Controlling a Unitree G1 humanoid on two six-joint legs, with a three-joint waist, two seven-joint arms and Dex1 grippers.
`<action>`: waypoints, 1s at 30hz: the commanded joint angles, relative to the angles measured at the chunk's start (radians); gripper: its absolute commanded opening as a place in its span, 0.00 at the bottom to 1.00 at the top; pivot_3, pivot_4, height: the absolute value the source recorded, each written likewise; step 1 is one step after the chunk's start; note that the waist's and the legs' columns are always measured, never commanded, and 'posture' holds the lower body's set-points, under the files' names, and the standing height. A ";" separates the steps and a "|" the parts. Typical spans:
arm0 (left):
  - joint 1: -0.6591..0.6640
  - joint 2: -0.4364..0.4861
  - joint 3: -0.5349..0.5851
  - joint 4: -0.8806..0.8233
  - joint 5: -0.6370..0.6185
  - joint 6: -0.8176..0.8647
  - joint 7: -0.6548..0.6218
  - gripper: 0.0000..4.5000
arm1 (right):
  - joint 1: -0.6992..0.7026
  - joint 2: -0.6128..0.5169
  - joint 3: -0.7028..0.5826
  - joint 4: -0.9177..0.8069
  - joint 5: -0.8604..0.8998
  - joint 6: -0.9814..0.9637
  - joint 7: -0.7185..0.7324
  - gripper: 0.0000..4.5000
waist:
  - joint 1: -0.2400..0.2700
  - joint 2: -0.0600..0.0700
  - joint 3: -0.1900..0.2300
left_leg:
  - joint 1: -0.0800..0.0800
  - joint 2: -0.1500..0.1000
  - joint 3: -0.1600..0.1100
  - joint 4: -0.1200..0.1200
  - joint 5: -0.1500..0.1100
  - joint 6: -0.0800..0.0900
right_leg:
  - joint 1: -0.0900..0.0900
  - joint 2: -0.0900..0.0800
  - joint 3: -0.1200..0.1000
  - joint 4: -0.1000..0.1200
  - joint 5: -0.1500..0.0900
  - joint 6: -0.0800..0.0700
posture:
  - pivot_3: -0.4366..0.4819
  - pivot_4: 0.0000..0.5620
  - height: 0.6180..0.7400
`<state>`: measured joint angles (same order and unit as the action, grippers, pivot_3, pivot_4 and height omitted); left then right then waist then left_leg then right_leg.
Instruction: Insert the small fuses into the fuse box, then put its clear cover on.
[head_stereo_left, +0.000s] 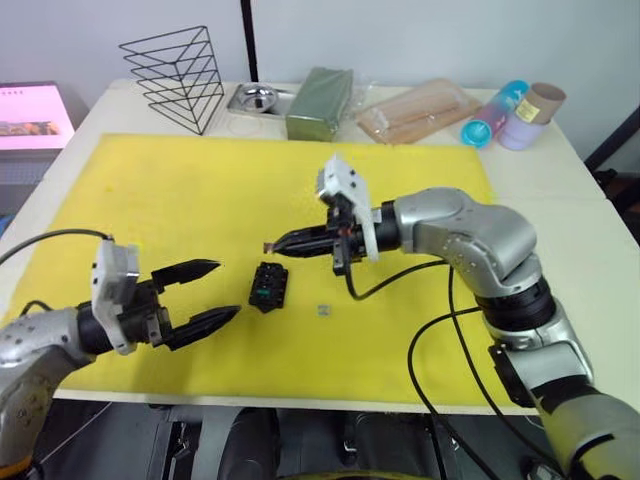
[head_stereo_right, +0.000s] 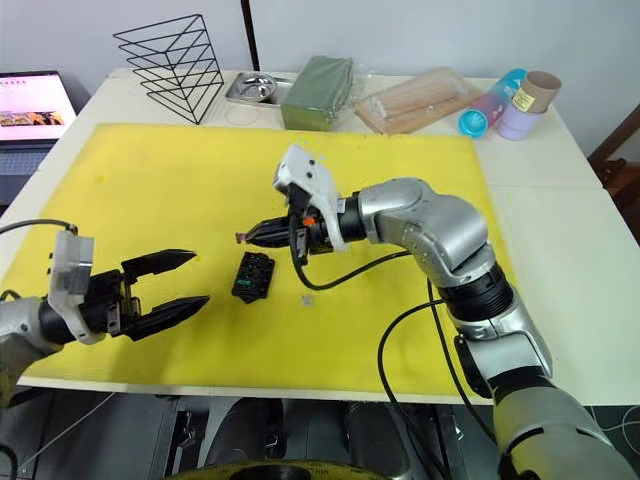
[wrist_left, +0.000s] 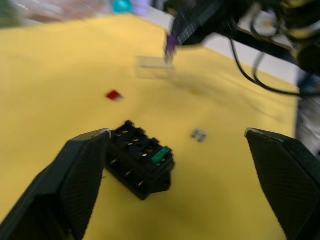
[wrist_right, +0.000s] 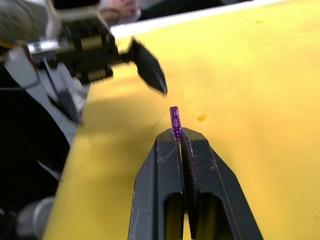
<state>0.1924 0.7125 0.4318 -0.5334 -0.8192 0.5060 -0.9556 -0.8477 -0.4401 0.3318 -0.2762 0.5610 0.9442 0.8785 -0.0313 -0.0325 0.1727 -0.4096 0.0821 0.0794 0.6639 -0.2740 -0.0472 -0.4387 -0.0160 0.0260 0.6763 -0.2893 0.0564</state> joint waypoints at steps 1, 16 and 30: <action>0.074 -0.081 -0.007 -0.036 0.090 -0.110 0.060 0.99 | 0.020 0.016 0.036 -0.053 -0.057 -0.044 -0.043 0.00 | 0.001 0.000 0.000 | 0.000 0.000 0.000 0.000 0.000 0.000 | 0.000 0.000 0.000 0.000 0.000 0.000 | 0.48 0.27 1.00; 0.166 -0.303 -0.238 -0.011 0.393 -0.393 0.213 0.99 | 0.073 0.022 0.137 -0.103 -0.204 -0.094 -0.102 0.00 | 0.013 -0.001 -0.001 | 0.001 0.000 0.000 0.000 0.000 0.000 | 0.001 0.001 0.000 0.001 0.000 0.000 | 0.48 0.27 1.00; 0.155 -0.315 -0.281 -0.002 0.425 -0.420 0.272 0.99 | 0.080 0.022 0.153 -0.093 -0.260 -0.099 -0.090 0.00 | 0.013 0.000 -0.001 | 0.001 0.000 0.000 0.000 0.000 0.000 | 0.001 0.001 0.000 0.001 0.000 0.000 | 0.48 0.27 1.00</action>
<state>0.3467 0.3920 0.1521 -0.5095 -0.3963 0.0996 -0.6893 -0.7584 -0.4212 0.4928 -0.3482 0.3068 0.8617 0.7846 -0.0185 -0.0329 0.1718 -0.4084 0.0822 0.0793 0.6644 -0.2741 -0.0470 -0.4376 -0.0148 0.0256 0.6768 -0.2889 0.0559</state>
